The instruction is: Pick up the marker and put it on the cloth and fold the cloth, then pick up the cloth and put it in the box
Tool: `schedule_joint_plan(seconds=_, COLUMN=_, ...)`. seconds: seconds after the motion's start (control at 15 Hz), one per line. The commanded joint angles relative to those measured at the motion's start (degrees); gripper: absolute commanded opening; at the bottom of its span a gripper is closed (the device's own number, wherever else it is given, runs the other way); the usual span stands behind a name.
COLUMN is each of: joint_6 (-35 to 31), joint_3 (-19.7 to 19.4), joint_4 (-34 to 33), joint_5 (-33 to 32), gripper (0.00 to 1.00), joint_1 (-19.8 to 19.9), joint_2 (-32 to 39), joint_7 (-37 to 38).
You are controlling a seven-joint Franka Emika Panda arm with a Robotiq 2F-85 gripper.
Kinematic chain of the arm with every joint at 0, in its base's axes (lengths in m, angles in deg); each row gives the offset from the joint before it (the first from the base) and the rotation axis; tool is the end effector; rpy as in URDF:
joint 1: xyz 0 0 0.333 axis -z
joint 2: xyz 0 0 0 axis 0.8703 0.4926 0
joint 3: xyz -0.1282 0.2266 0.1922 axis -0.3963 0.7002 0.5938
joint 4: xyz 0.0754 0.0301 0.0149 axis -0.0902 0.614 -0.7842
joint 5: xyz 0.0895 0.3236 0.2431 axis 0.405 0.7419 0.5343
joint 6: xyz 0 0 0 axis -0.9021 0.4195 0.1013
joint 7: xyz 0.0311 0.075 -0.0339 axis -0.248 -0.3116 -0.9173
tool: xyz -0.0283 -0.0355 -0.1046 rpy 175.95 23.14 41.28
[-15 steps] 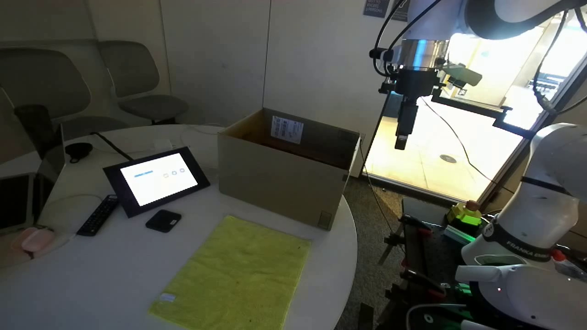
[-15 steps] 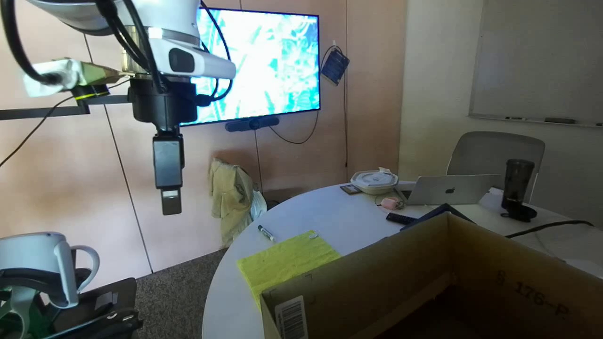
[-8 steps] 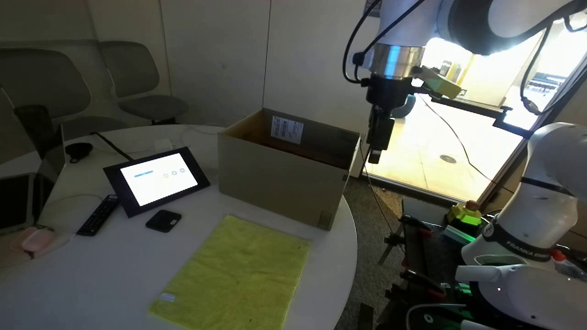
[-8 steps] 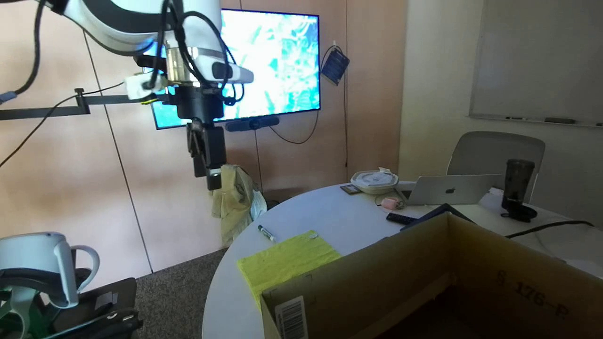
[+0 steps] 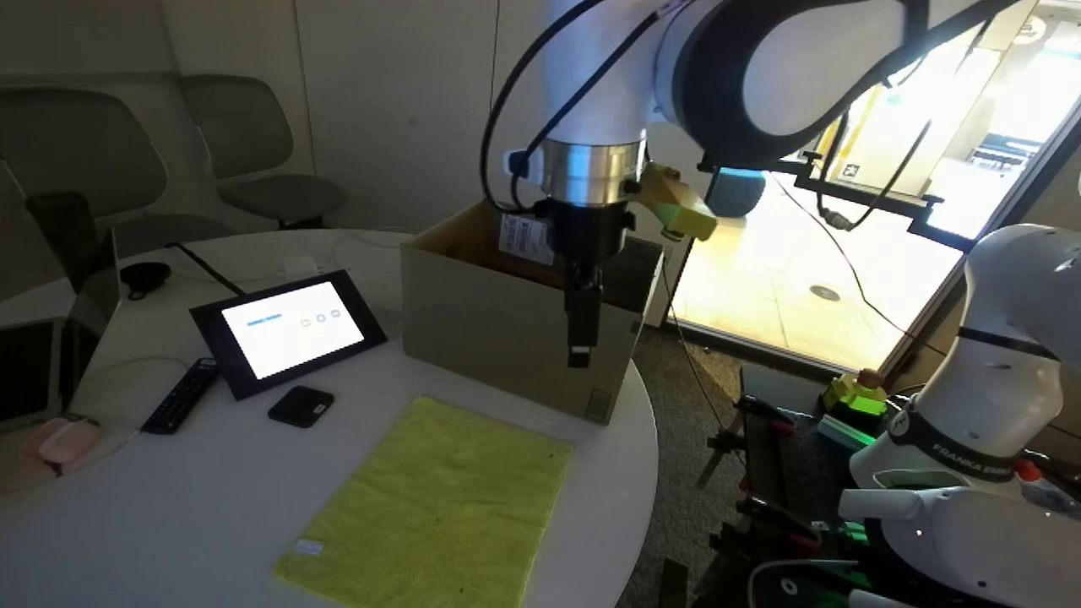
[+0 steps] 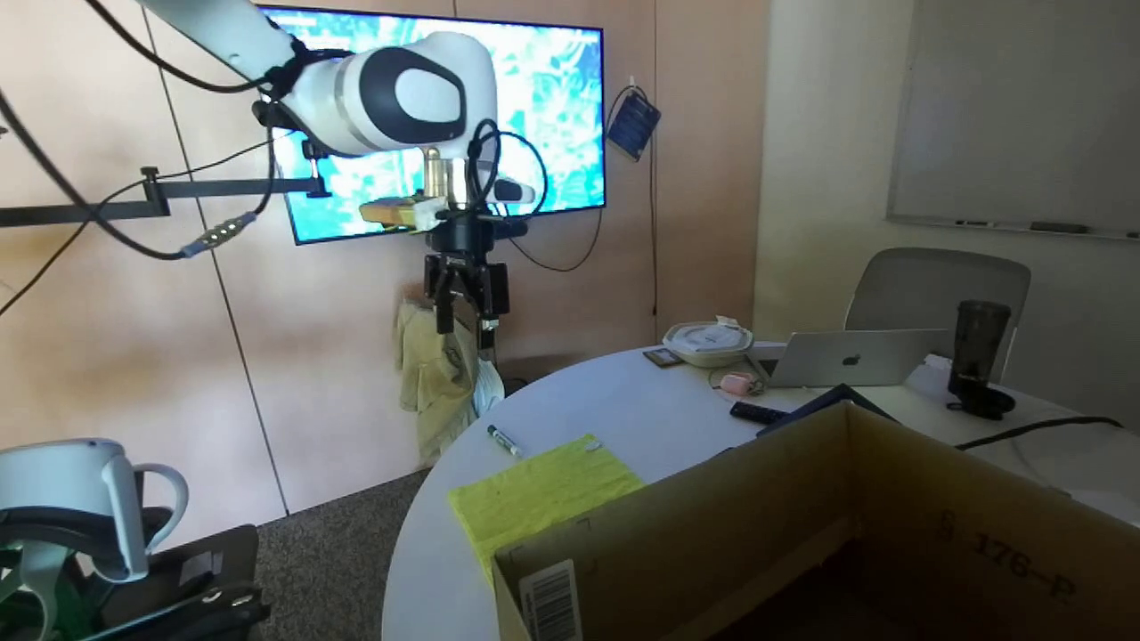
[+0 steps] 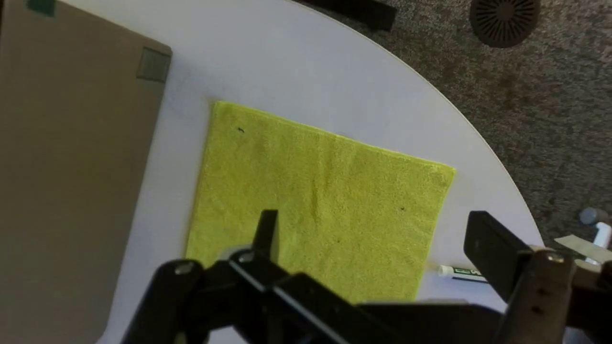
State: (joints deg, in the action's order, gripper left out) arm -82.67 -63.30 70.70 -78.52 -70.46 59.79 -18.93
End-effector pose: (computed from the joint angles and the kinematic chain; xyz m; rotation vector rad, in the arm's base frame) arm 0.5263 0.2256 0.3625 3.0325 0.5449 -0.1655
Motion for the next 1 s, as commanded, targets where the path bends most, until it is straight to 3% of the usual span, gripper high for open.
schedule_joint_plan(seconds=0.0, joint_6=3.62, joint_3=-0.2, joint_4=-14.38, joint_5=-3.33, gripper=1.0, joint_1=-3.54, joint_2=12.64, joint_7=0.26)
schedule_joint_plan(seconds=0.47, joint_6=4.25, joint_3=-2.5, joint_4=-33.7, joint_5=-9.36, gripper=1.0, joint_1=-9.54, joint_2=33.58, joint_7=-4.27)
schedule_joint_plan(seconds=0.93, joint_6=4.05, joint_3=-2.71, joint_4=-50.65, joint_5=-9.78, gripper=1.0, joint_1=-14.64, joint_2=50.84, joint_7=-10.67)
